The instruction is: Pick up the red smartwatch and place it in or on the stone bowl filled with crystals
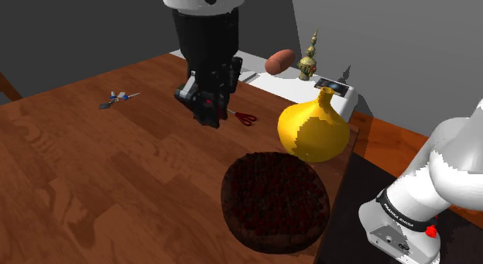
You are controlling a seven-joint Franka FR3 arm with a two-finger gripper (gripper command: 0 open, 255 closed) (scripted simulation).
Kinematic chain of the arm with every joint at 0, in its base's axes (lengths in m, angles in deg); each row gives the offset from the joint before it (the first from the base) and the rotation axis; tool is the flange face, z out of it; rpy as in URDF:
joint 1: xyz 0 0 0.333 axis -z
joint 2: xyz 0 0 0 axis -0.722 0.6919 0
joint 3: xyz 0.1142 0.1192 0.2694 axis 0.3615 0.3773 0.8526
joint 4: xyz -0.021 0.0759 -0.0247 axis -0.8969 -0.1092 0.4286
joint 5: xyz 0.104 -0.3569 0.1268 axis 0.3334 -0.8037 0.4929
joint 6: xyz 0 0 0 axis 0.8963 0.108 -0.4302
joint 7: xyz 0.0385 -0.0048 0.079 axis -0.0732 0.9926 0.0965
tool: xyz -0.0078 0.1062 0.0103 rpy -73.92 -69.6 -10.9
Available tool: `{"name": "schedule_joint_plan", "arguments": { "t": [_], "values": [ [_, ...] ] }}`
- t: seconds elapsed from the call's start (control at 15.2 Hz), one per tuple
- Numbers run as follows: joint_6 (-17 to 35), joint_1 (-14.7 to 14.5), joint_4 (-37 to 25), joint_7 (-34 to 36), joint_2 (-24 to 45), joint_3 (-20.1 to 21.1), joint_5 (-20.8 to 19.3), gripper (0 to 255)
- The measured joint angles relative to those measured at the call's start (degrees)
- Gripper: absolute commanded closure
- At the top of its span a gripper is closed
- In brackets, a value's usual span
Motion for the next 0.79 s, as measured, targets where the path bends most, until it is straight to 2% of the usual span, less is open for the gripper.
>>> {"name": "schedule_joint_plan", "arguments": {
  "t": [0.33, 0.66, 0.79],
  "values": [
    [0.88, -0.96, 10.92, -2.53, -12.86, -1.69, 7.93, 255],
    [-0.71, -4.44, 19.73, -4.07, -24.76, -4.29, 14.15, 255],
    [-0.22, -5.28, 22.13, -4.25, -26.85, -4.62, 15.21, 255]
  ]
}}
